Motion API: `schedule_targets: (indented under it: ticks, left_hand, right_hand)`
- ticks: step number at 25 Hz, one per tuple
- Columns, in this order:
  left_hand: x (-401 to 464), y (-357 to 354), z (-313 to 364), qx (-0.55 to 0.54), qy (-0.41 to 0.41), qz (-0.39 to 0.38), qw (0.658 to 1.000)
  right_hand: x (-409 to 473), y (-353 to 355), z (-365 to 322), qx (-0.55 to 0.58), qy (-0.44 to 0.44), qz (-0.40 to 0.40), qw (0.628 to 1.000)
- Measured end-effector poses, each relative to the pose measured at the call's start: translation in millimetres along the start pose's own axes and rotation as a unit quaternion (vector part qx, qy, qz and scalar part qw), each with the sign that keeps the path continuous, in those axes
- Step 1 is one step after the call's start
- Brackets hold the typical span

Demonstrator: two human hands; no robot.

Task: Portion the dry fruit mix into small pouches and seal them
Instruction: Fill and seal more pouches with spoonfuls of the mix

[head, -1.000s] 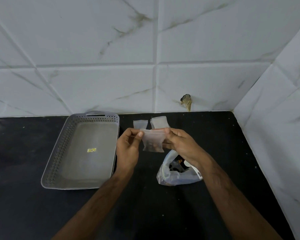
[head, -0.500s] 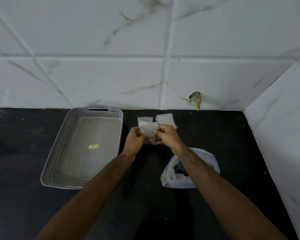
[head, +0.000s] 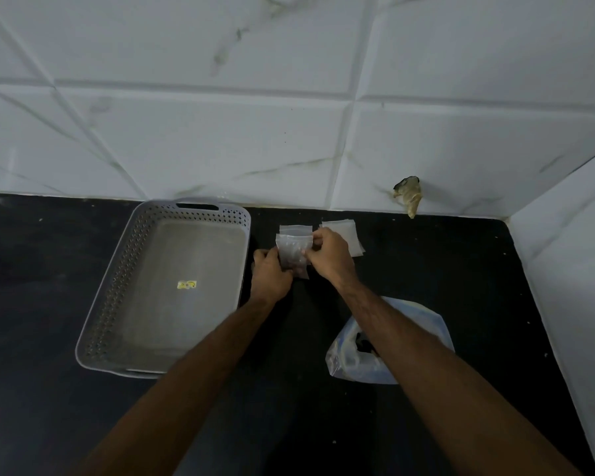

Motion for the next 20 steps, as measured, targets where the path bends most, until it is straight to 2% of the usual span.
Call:
schedule_targets:
  ticks: [4,7,11,17,20]
  left_hand:
    - [4,-5,-7,0.002,0.021,-0.009,1.000]
    - [6,-4,0,-0.042,0.005,0.002,0.999]
    - [13,6,0,-0.100,-0.001,0.048,0.994]
    - [22,0,-4,-0.100,-0.002,0.022,0.995]
    - [20,3,-3,-0.095,-0.013,0.022,0.995]
  right_hand:
    - [1,-14,7,-0.038,-0.010,-0.048,0.998]
    - [0,-18,8,0.014,-0.025,-0.083,0.996]
    - [1,-9,6,0.087,-0.025,-0.057,0.994]
    - [7,-16,10,0.075,-0.067,-0.114,0.988]
    - [7,-15,9,0.034,-0.061,-0.110,0.992]
Point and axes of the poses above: each hand's wrist, its own x-axis towards the middle knuckle, its own y-axis out of the back of the hand, z = x × y, the point moved 10 cm from there along x, towards the middle knuckle, and after that the axes turned 10 degrees about -y, right-handed, at the moved point
